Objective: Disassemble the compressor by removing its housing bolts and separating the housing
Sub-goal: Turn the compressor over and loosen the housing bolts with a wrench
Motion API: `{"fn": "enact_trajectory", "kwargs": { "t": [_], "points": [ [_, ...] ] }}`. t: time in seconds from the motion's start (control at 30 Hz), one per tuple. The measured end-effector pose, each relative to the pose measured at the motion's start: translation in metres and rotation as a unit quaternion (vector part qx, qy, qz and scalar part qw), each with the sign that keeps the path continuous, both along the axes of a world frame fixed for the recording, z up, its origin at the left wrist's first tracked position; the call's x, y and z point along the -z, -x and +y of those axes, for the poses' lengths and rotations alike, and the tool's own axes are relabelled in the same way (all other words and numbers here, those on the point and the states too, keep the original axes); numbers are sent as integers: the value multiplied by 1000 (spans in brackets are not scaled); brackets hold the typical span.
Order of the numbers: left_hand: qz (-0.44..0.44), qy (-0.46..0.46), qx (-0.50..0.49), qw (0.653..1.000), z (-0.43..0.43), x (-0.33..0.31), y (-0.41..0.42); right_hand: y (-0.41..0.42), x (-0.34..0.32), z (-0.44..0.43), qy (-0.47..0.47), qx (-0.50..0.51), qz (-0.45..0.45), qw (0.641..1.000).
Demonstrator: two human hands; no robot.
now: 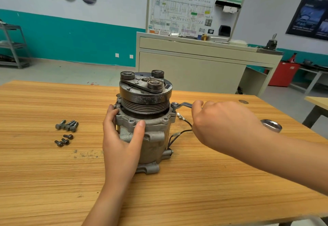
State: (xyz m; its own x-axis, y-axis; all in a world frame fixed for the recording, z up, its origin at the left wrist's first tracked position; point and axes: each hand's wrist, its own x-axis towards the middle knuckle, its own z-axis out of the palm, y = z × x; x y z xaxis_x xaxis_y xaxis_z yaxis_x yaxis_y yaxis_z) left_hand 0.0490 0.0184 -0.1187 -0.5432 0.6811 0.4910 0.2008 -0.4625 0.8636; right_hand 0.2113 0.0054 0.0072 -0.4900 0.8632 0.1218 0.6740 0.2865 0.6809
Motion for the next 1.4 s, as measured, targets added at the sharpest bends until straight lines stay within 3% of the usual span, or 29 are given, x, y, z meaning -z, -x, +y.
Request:
{"fn": "enact_trajectory", "kwargs": {
  "t": [0.63, 1.07, 1.23, 1.4],
  "points": [
    [7, -38, -73, 997, 13, 5, -3, -27, -13, 38, 48, -74, -102, 991],
    [20, -34, -86, 996, 13, 4, -1, -54, -14, 83, 24, -212, -87, 973],
    [19, -40, -89, 995, 14, 4, -1, -53, -2, 121, -12, -321, 24, 947],
    [4, -47, -74, 996, 16, 6, 1, -31, 32, 146, -83, -420, 212, 878]
  ]
}}
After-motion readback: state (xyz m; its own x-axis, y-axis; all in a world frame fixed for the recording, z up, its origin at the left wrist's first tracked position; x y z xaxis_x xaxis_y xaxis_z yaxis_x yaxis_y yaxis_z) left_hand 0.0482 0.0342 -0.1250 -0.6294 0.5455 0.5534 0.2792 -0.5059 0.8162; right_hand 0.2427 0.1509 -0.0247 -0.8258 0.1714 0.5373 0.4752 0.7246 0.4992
